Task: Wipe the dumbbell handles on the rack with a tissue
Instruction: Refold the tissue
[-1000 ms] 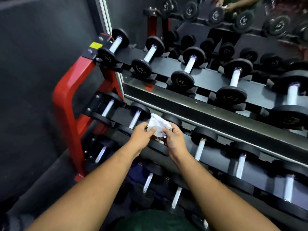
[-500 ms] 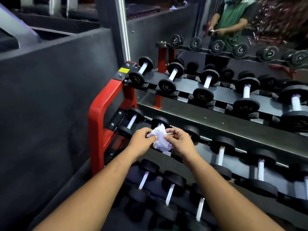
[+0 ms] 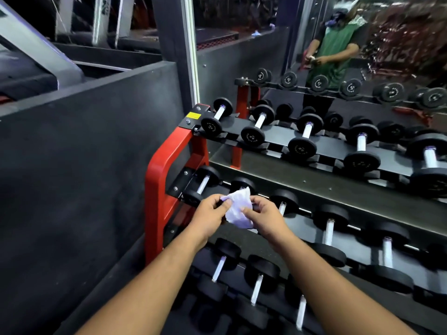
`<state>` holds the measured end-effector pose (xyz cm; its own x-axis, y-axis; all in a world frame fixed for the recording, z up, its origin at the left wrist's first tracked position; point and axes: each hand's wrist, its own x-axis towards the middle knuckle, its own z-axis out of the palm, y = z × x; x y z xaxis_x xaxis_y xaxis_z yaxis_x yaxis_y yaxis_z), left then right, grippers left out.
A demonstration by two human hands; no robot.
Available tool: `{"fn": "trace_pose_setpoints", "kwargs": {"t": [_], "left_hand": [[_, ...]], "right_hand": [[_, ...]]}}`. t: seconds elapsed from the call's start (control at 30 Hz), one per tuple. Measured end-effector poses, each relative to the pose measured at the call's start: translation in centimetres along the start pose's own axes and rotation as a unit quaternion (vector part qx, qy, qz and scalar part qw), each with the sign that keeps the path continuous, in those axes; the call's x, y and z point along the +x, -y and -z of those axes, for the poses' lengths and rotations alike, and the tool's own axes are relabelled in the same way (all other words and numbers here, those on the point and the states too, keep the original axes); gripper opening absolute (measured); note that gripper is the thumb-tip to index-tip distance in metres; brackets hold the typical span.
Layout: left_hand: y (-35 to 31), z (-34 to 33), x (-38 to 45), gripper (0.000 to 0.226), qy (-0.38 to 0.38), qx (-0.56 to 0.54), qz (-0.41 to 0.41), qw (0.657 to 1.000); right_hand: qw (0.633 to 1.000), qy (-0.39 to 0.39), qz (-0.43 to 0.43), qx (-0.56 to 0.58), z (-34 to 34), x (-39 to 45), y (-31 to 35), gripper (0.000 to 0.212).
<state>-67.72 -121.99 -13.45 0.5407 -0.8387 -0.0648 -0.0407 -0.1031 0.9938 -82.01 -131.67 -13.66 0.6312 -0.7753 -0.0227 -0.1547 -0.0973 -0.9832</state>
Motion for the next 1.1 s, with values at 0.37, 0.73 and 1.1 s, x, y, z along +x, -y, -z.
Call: {"fn": "trace_pose_setpoints", "kwargs": {"t": [0.37,0.73,1.1], "left_hand": [[-0.4,-4.1,-1.5,0.013,0.009,-0.007,0.067,0.998],[-0.2,-7.7,-0.5,0.024,0.031,0.026,0.113,0.993],[1.3,-3.4,2.3,0.016,0.063,-0.005,0.099,0.993]], "right_hand": [[0.997,-0.036,0.03,0.058,2.8,-0.4,-1.5,0.02],[0.997,-0.031,0.022,0.069,5.1,1.5,-3.3,0.021],[0.994,-0.058,-0.022,0.086,2.5,5.0,-3.1,0.003]]}}
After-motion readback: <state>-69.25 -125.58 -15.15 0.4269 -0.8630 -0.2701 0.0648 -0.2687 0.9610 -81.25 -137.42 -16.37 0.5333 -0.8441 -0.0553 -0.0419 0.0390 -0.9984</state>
